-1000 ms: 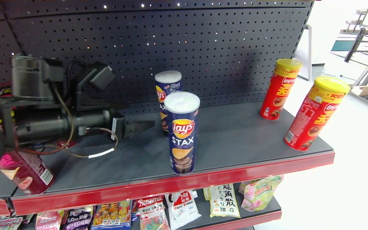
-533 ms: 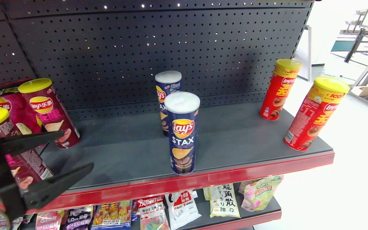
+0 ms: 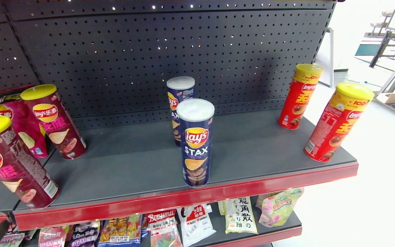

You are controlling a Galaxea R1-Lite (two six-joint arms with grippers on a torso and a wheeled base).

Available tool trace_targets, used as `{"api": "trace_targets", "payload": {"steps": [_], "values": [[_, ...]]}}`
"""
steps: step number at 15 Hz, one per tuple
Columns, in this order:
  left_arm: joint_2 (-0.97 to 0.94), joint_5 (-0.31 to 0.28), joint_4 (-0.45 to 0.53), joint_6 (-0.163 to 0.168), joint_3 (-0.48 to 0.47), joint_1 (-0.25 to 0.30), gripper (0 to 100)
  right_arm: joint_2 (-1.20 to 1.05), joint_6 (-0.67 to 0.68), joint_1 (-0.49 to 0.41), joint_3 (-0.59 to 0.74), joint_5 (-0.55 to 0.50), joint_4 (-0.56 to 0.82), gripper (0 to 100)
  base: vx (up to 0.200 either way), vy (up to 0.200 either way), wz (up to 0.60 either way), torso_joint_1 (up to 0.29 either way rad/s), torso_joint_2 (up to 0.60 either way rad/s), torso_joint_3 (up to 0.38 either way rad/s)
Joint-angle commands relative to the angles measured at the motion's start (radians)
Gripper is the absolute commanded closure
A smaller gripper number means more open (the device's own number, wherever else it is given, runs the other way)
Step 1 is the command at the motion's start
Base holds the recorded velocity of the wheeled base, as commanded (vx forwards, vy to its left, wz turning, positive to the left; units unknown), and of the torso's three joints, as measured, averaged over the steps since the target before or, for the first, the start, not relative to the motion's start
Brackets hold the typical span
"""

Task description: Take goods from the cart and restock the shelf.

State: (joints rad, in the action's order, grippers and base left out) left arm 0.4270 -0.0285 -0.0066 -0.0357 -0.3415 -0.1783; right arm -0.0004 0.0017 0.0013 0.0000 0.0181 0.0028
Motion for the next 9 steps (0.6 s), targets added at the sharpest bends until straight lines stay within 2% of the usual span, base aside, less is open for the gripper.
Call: {"api": "trace_targets", "payload": {"steps": [1,2,3,4,6,9], "values": [[-0.221,0.016,0.12,-0.004,0.061,0.003,0,0.0,0.0,0.0,0.0,0.0,0.0,0,0.0,0.0,0.0,0.0,0.0,0.0],[-0.221,0.016,0.12,-0.004,0.061,0.003,0,0.0,0.0,0.0,0.0,0.0,0.0,0,0.0,0.0,0.0,0.0,0.0,0.0],[-0.332,0.03,0.261,0.014,0.073,0.006,0,0.0,0.0,0.0,0.0,0.0,0.0,0,0.0,0.0,0.0,0.0,0.0,0.0],[-0.333,0.093,0.28,0.013,0.078,0.006,0,0.0,0.0,0.0,0.0,0.0,0.0,0,0.0,0.0,0.0,0.0,0.0,0.0],[-0.333,0.159,0.28,0.013,0.101,0.006,0,0.0,-0.003,0.0,0.0,0.0,0.0,0,0.0,0.0,0.0,0.0,0.0,0.0],[-0.332,0.173,0.277,0.01,0.11,0.006,0,0.0,-0.006,0.0,0.0,0.0,0.0,0,0.0,0.0,0.0,0.0,0.0,0.0]]}}
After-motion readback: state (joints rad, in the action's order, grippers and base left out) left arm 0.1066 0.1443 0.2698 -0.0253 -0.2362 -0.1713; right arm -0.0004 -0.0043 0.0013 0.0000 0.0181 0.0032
